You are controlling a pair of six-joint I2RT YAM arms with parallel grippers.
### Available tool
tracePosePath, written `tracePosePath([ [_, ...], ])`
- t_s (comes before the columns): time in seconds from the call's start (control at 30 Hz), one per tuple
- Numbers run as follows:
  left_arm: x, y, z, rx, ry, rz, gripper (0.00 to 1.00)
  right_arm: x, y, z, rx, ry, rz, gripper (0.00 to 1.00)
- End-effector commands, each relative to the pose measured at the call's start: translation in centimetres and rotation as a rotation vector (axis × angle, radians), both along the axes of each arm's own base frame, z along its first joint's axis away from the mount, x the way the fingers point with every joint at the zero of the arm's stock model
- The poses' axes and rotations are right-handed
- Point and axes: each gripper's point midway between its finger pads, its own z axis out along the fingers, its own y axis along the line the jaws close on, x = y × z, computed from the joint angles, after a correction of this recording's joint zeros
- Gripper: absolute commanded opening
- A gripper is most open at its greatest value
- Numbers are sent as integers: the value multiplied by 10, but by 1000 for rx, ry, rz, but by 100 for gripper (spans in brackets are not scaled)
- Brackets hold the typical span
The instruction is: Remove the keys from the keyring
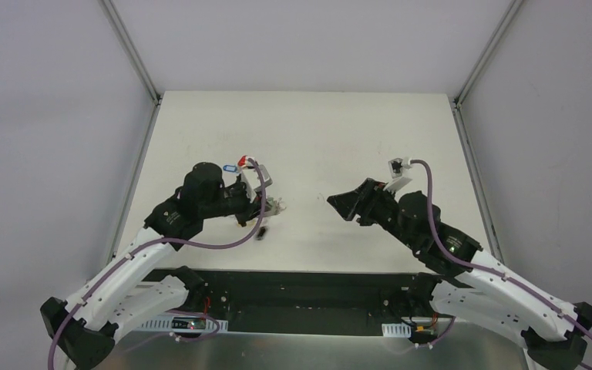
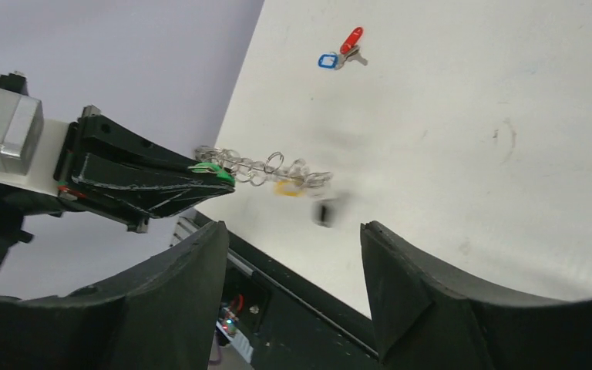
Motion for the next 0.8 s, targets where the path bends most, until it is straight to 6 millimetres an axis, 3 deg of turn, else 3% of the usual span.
tracePosePath([
  [0.0,-8,-10,18,91,-79,-97,0,-2,-24,-1,-118,-84,-15,68],
  [0.2,-24,-16,2,314,-155,-209,0,-13,-9,-7,-153,-131,116,63],
  [0.33,-22,-16,-2,416,-217,-221,0,-18,9,-18,-181,-143,215,61],
  [0.47,-29,-21,0,418,-257,-281,0,-33,31,-24,-170,-187,375,51],
  [0.6,-49,-25,0,370,-300,-411,0,-44,47,-25,-115,-247,485,48],
  [0.77,-59,-23,1,312,-376,-445,0,-53,68,-38,-96,-251,585,44],
])
